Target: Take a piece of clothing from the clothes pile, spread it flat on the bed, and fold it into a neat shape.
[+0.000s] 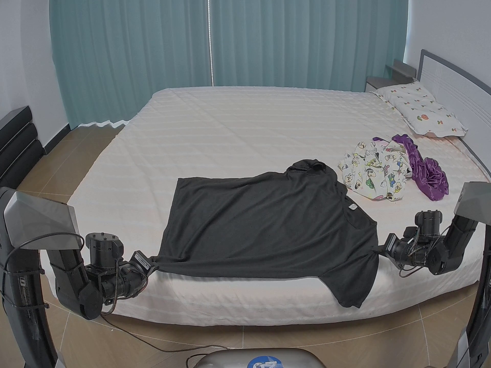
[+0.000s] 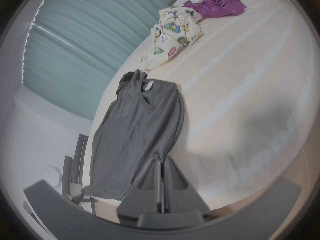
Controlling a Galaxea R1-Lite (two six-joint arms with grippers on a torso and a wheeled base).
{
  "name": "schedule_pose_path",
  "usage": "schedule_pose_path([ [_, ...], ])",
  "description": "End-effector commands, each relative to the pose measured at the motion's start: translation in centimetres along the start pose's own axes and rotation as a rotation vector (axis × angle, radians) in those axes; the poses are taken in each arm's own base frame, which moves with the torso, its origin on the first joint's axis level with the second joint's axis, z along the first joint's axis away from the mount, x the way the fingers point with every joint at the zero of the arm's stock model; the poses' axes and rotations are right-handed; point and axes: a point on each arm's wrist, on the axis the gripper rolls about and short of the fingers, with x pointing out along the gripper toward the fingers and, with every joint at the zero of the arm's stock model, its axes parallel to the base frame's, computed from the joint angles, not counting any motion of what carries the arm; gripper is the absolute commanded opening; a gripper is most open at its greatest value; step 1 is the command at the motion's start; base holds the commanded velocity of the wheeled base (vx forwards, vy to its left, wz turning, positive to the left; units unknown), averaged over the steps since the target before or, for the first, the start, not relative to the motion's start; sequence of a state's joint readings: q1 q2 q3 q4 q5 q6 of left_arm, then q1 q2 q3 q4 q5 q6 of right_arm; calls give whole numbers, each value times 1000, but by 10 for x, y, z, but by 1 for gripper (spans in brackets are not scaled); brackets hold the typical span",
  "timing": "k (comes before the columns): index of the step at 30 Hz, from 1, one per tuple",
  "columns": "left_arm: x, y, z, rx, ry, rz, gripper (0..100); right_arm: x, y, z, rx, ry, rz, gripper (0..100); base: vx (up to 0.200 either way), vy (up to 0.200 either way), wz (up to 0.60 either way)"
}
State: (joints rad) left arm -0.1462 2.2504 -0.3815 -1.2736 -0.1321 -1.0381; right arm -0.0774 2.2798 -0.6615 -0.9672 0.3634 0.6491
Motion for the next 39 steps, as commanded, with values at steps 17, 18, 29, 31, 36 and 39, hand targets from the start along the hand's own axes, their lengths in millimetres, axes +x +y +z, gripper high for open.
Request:
schedule_pose_path([
  [17, -2, 2, -2, -1, 4, 5, 0, 45, 27, 45, -32, -33, 25, 100, 0, 0, 0],
  [18, -2, 2, -2, 0, 5, 4, 0, 48, 27, 45, -35, -33, 29, 100, 0, 0, 0],
  [29, -1, 1, -2, 1, 4, 3, 0, 29, 28, 38, -32, -41, -9, 100, 0, 0, 0],
  [31, -1, 1, -2, 0, 3, 4, 0, 20, 29, 28, -40, -11, -19, 100, 0, 0, 0],
  [36, -1, 1, -2, 3, 4, 3, 0, 17, 29, 8, -41, 59, -20, 100, 0, 0, 0],
  [39, -1, 1, -2, 3, 4, 3, 0, 20, 31, -2, -48, 96, -13, 100, 0, 0, 0],
])
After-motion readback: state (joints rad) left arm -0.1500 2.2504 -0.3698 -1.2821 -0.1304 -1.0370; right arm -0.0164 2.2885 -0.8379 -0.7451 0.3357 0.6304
